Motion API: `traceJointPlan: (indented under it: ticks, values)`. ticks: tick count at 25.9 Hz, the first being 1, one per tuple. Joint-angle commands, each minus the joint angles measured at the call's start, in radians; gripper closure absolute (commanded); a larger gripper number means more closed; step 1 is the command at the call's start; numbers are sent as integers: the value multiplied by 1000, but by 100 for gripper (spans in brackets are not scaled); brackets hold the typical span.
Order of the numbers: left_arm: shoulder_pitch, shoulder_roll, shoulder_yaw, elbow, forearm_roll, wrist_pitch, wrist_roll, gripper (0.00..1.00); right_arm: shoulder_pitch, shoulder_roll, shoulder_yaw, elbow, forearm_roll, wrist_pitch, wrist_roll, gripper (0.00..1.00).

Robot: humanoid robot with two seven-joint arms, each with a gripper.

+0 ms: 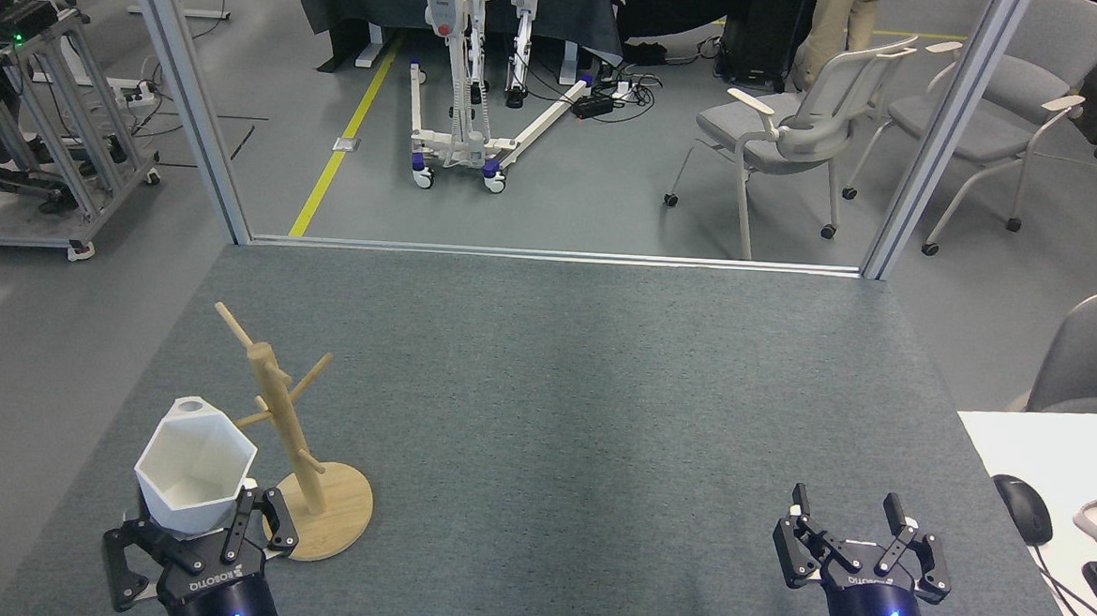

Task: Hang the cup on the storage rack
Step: 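Raise and tilt the cup with the left gripper onto a stand peg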

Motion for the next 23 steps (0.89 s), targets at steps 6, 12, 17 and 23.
traceJointPlan:
  ticks: [6,12,17,23]
  values:
    - [-14,2,1,55,1,0,2,76,-4,5,0,0,2,0,1,0]
    - [-19,2,-1,69,1,0,5,75,-4,6,0,0,11,0,1,1]
    - [-23,1,-12,76,-1,0,9,75,-4,6,0,0,12,0,1,1]
    - [-40,-9,-30,96,-4,0,14,75,-4,6,0,0,12,0,1,1]
